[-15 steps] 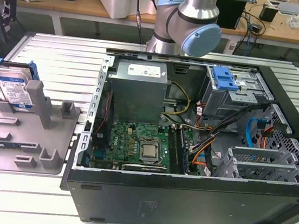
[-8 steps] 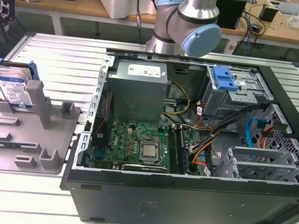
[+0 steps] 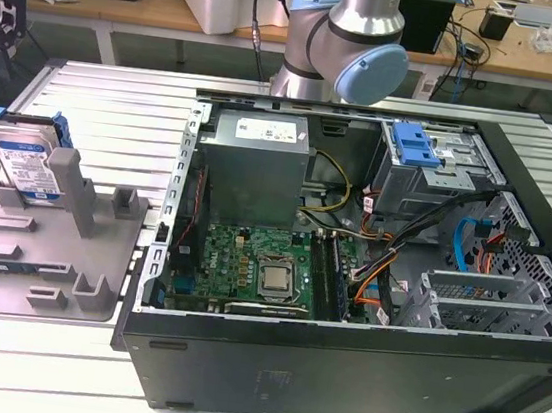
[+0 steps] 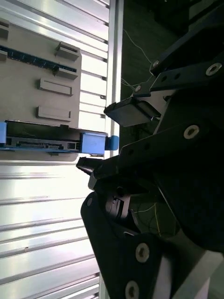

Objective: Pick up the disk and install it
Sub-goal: 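Pick up the disk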

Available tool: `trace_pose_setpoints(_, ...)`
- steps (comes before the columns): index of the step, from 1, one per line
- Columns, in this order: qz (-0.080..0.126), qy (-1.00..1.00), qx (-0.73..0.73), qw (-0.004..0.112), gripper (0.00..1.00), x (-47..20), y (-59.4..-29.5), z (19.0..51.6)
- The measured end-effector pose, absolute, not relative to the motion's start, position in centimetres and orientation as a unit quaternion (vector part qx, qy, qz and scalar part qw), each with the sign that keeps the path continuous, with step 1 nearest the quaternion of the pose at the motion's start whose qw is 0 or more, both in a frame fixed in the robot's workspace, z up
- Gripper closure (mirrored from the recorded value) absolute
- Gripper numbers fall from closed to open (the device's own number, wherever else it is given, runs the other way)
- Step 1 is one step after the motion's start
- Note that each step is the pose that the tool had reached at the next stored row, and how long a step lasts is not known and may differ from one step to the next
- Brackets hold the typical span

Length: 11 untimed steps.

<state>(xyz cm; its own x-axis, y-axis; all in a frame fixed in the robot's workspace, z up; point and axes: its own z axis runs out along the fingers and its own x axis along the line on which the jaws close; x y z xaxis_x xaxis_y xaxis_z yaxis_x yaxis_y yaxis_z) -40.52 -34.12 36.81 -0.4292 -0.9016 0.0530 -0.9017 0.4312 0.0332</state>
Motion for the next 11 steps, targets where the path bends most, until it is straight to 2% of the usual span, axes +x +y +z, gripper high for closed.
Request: trace_pose_setpoints(11, 0.004, -0.794, 0.608, 0.029, 0.46, -40.52, -34.11, 36.82)
